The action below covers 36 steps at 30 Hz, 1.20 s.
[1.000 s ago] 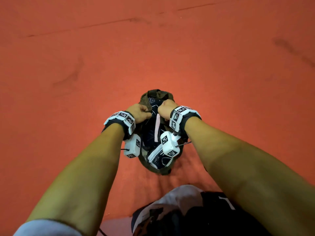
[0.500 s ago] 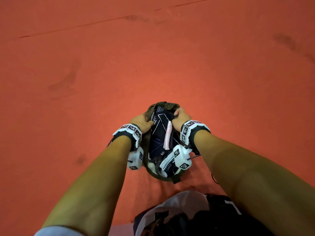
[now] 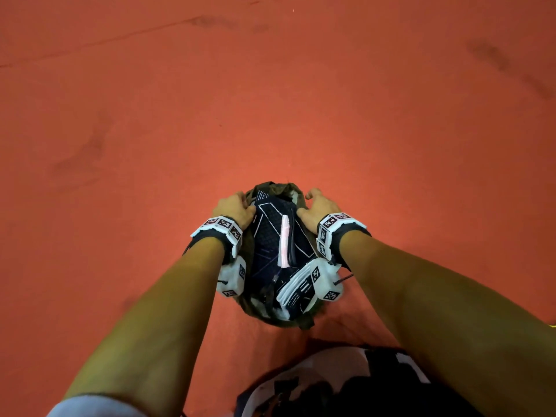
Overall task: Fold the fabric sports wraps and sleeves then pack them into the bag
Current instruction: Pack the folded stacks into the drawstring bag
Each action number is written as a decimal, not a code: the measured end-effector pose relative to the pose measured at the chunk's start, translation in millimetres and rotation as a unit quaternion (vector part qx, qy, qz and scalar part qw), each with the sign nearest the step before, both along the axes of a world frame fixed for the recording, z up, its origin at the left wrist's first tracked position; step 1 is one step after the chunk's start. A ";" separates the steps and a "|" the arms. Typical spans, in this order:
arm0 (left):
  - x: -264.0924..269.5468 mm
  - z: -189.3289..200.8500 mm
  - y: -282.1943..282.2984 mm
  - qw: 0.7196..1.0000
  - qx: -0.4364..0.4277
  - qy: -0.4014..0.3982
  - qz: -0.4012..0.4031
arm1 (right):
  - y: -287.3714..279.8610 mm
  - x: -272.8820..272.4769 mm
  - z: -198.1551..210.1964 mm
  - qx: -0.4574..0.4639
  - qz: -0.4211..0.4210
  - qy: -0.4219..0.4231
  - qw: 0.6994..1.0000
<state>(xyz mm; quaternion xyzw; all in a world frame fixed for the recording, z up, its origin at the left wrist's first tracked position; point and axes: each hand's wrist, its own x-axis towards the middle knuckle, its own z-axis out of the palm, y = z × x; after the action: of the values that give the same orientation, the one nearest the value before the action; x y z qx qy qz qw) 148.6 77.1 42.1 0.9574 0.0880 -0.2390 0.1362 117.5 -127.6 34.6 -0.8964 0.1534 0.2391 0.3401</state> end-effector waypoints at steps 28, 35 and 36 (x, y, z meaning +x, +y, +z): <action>21.4 29.4 -4.5 0.993 -0.056 -0.105 0.000 | 13.2 34.5 6.8 -0.012 -0.021 -0.036 0.999; 2.7 32.1 -13.5 0.989 -0.095 -0.110 -0.020 | 8.9 18.0 17.2 -0.045 0.007 -0.024 0.999; 1.7 32.3 -14.2 0.990 -0.100 -0.101 -0.024 | 8.6 18.0 18.5 -0.046 0.007 -0.018 0.999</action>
<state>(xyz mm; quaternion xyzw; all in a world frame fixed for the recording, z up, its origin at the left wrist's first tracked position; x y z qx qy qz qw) 150.4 62.9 74.4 0.9601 0.0269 -0.1521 0.2333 135.5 -119.0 53.1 -0.9162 0.1517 0.2182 0.2998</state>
